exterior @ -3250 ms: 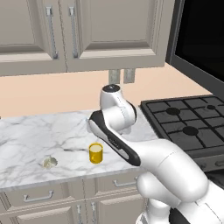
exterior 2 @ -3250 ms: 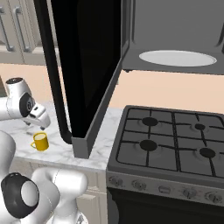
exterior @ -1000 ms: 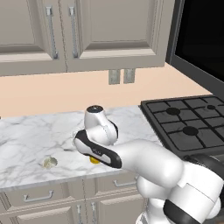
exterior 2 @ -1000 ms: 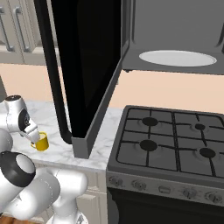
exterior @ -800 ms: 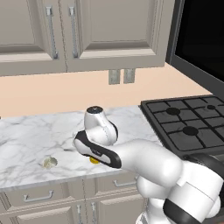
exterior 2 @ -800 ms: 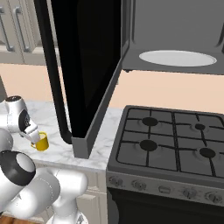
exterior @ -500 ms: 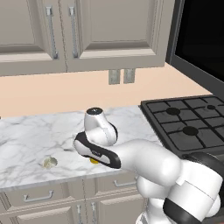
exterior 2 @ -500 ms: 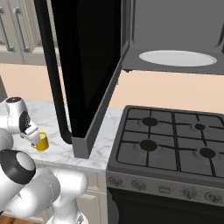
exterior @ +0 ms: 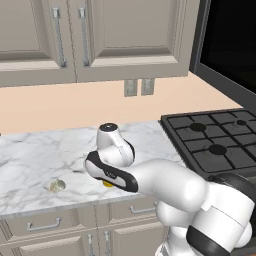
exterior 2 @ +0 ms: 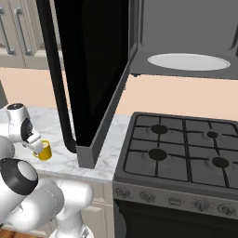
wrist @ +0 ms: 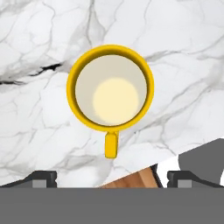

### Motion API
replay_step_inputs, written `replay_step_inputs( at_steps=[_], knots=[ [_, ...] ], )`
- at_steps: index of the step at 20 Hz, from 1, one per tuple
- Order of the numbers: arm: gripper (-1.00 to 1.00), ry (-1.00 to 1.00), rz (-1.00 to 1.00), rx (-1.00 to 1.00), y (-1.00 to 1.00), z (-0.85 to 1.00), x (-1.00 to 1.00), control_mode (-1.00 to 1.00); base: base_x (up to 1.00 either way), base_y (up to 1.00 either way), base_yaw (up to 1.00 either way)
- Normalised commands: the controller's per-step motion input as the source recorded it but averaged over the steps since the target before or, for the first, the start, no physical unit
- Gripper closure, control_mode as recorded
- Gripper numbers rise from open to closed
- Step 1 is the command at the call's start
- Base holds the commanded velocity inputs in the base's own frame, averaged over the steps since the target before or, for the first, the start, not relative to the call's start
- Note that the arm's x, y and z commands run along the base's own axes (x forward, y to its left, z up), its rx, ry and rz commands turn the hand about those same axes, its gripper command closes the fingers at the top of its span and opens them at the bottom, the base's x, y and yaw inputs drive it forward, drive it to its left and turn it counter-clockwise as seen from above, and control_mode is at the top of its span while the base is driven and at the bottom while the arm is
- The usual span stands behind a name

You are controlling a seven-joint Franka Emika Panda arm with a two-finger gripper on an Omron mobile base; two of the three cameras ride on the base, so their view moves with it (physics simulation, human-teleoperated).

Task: Pick the mug from the counter and place it inside the microwave. Then close the microwave.

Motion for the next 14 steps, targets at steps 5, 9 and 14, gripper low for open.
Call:
replay_step_inputs(
  at_steps=[5,9,14],
  knots=[
    [-1.00,0.00,-0.03,0.00,-0.01,0.00,0.07,-1.00,0.00,0.00,0.00],
    [-1.00,0.00,-0.04,0.00,-0.04,0.00,0.17,-1.00,0.00,0.00,0.00],
    [-1.00,0.00,-0.03,0.00,-0.01,-0.02,0.14,-1.00,0.00,0.00,0.00]
  ],
)
